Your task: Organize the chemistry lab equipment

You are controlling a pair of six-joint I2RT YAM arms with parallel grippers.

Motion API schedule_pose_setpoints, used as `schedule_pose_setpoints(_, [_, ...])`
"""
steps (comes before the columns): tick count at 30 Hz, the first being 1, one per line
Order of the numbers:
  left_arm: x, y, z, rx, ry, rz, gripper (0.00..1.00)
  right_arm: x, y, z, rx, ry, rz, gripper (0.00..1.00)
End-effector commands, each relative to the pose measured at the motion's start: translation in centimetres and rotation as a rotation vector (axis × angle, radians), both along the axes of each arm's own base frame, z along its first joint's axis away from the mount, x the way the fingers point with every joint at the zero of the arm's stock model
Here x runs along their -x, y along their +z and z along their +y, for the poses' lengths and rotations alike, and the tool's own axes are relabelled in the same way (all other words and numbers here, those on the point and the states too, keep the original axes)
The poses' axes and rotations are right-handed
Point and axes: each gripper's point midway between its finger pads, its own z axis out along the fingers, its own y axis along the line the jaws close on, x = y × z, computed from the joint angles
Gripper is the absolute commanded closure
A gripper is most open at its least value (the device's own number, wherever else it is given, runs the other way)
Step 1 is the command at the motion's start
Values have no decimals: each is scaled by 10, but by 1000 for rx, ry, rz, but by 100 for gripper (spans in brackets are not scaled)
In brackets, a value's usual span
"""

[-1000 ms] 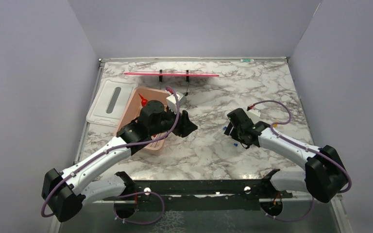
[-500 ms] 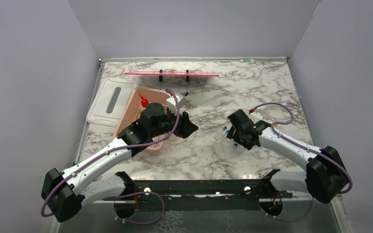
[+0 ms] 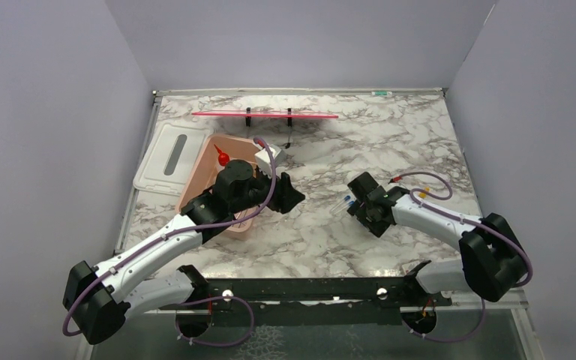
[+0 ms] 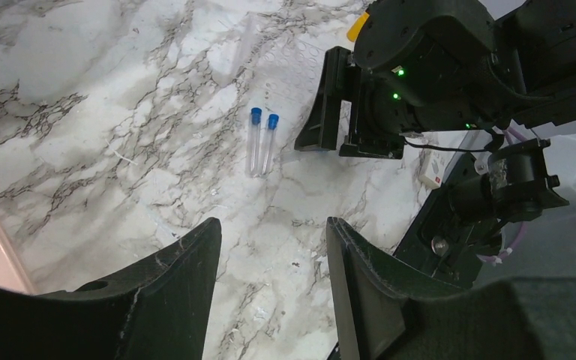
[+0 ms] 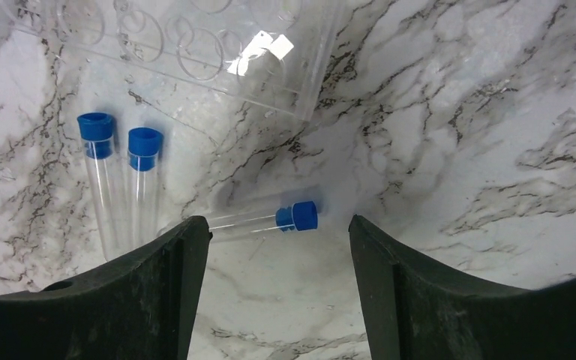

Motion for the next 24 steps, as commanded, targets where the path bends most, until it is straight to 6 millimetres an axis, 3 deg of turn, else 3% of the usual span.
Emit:
schedule_pose_setpoints(1, [-3, 3, 0, 15, 23, -20, 43, -8, -3, 5, -21, -67, -3, 28])
schedule_pose_setpoints(11, [-4, 0, 2, 8, 31, -16, 43, -12, -12, -1, 43, -30, 4, 52])
schedule_pose_setpoints(20, [-5, -3, 1, 2, 34, -7, 43, -18, -17, 2, 70, 72, -1, 65])
schedule_pose_setpoints(24, [-5, -7, 0, 0, 37, 13, 42, -19, -20, 1, 94, 123, 0, 79])
